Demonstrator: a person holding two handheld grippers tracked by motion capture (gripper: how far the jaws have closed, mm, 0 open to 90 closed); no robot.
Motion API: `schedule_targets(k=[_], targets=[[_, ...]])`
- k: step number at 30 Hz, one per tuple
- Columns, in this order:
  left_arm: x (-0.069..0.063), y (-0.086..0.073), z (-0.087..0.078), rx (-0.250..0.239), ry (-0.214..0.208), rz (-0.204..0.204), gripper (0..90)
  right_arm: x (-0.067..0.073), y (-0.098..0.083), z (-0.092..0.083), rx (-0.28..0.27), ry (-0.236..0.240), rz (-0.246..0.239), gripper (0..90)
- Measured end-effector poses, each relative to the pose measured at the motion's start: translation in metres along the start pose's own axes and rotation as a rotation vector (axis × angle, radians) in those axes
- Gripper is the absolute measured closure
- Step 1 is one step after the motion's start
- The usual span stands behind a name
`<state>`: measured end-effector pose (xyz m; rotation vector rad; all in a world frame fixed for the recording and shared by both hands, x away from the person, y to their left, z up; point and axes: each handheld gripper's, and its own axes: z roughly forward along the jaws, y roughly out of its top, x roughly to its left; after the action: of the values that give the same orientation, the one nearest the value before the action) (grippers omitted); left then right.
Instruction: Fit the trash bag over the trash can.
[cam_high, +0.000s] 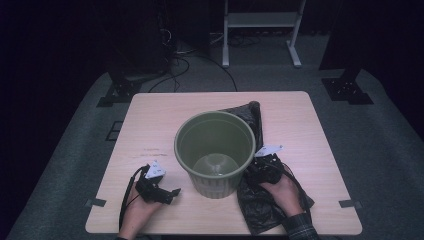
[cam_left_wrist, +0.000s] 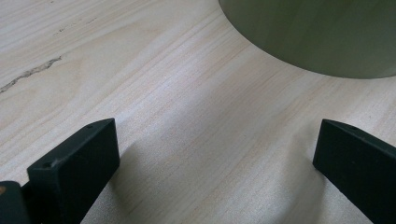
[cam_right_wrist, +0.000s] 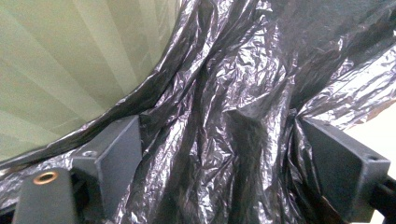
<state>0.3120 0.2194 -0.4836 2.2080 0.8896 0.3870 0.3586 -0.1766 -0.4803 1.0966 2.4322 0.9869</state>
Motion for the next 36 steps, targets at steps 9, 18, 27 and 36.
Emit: schedule_targets(k=[9, 18, 27, 36], targets=[[0.000, 0.000, 0.000, 0.000, 0.000, 0.000, 0.0, -0.002, -0.002, -0.006, -0.023, -0.019, 0.023, 41.9], [0.000, 0.000, 0.000, 0.000, 0.000, 0.000, 0.0, -0.003, -0.005, -0.011, -0.027, 0.036, 0.006, 87.3], [0.000, 0.000, 0.000, 0.000, 0.000, 0.000, 0.0, -0.005, -0.010, -0.025, -0.029, 0.143, -0.021, 89.0], [0.000, 0.000, 0.000, 0.000, 0.000, 0.000, 0.0, -0.006, -0.006, -0.054, -0.065, 0.250, -0.060, 88.9]])
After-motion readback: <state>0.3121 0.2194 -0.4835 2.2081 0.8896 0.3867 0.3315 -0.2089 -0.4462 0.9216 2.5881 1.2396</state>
